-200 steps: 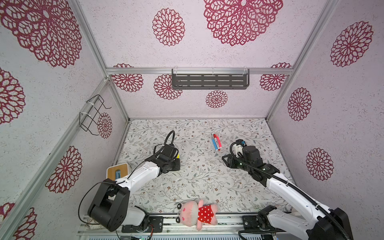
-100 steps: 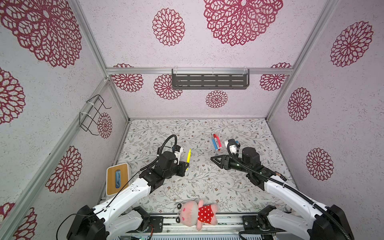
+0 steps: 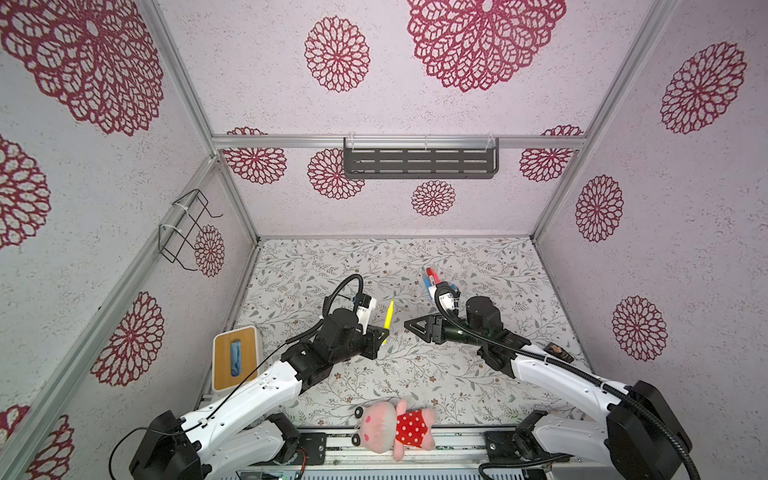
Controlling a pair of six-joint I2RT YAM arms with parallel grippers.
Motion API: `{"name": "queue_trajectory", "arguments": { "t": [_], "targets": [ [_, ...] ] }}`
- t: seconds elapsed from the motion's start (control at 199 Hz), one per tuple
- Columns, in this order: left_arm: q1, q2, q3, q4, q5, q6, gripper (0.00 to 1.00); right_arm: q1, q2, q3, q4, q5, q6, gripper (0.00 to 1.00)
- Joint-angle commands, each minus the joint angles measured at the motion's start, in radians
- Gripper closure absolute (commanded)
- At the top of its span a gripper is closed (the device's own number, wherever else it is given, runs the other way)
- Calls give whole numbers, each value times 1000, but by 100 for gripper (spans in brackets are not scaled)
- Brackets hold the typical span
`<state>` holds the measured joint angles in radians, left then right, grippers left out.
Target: Insert the pens into the pen caps
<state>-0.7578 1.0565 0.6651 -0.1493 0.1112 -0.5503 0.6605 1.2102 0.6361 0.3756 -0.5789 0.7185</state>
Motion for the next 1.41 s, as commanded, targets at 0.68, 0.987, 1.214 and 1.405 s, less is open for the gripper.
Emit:
{"name": "queue_trajectory", "arguments": {
  "t": [0.68,0.987,1.214,1.405],
  "targets": [
    [-74,-30,14,78,-41,-17,84,66,80,88,149,-7,44,49],
    [-97,-25,19,106,-39,-21,84,88,121,103,189,-16,65,51],
    [-107,-12,22,113,-33,-21,84,96,129,103,197,-15,70,56],
    [-113,-14,21,111,-37,-20,84,99,134,100,208,-13,82,68]
  ]
}}
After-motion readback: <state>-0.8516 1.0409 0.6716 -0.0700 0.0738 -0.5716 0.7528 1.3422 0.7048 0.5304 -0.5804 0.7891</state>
